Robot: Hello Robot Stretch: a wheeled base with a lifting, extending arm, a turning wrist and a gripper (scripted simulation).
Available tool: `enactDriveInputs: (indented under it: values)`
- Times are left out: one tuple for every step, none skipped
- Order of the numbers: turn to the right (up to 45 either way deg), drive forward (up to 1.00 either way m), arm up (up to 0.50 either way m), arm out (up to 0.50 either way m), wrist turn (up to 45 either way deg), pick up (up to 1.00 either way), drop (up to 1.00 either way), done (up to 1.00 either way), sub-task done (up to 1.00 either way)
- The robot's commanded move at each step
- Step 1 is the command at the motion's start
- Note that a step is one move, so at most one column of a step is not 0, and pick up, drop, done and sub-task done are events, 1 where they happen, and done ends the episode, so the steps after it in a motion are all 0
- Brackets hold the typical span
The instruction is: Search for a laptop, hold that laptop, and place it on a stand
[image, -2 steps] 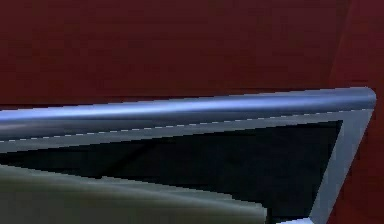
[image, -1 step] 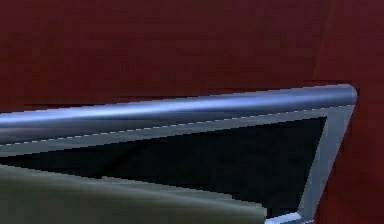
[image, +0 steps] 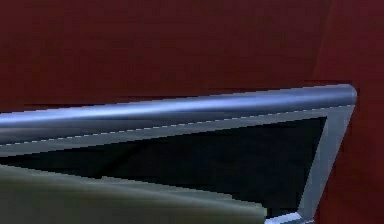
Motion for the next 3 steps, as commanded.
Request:
enactDriveInputs:
  values:
    - [0.0,0.0,0.0,0.0,39.0,0.0,0.0,0.0,0.0]
    - [0.0,0.0,0.0,0.0,0.0,0.0,1.0,0.0,0.0]
    - [0.0,0.0,0.0,0.0,0.0,0.0,0.0,1.0,0.0]
